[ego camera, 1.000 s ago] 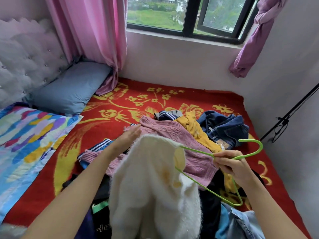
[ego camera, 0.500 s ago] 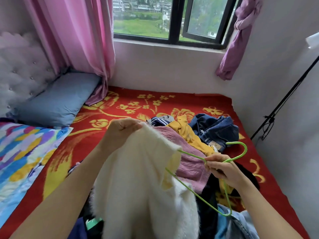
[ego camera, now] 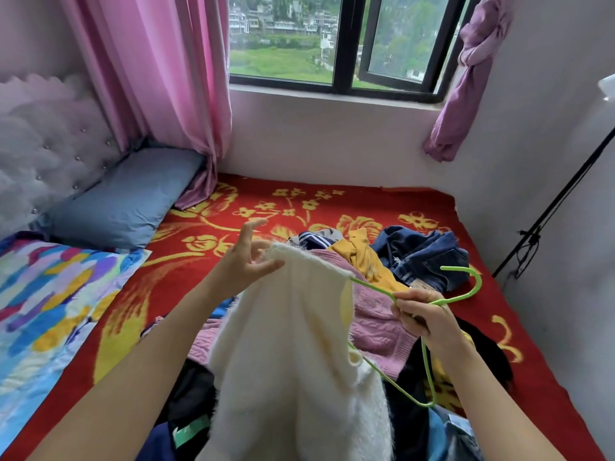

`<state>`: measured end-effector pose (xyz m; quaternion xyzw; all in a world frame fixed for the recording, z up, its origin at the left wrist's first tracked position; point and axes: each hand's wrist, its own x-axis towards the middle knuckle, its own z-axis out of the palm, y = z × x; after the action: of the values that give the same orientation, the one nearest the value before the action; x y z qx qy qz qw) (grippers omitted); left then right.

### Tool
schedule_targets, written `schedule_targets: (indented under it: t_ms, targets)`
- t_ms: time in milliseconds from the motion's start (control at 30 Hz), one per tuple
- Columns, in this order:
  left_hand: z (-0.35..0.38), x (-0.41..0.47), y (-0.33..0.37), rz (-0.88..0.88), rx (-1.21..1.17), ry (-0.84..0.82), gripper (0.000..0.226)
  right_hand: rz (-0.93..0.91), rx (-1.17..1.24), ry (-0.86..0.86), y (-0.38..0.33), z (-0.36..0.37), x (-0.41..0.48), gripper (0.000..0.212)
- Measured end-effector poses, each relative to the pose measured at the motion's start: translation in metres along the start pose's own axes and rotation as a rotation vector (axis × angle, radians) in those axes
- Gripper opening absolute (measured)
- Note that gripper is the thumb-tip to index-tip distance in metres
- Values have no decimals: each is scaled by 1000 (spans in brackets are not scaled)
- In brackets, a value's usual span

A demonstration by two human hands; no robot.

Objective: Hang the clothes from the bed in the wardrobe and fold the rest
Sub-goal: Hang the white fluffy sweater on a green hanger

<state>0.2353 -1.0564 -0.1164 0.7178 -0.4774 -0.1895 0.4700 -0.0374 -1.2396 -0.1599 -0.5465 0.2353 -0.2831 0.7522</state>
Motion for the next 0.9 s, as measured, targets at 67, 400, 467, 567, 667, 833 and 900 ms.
schedule_targets:
  t_ms: [67,400,467,567,667,833,900]
  targets:
    - [-4,4,-5,-83,37,-216,53,-1,-3,-12,0,-3,-1,23]
    - [-21,-2,6,-41,-143,-23,10,5,-174,-128,-29,-19,-11,21]
    - [-21,0,22,30,-88,-82,18,-10,-246,-165,-38,-16,-9,20]
    - [-15,-1,37,99,20,-162,29,-67,-256,-135,-37,-10,-7,36]
    - [-14,-3,38,83,67,-160,24,-92,-217,-81,-30,-6,-9,39]
    - [-20,-9,31,-39,81,-132,4,-120,-111,3,-26,-13,-13,44]
    - [-16,-9,32,-1,115,-65,24,-99,-159,-55,-32,-12,-12,42]
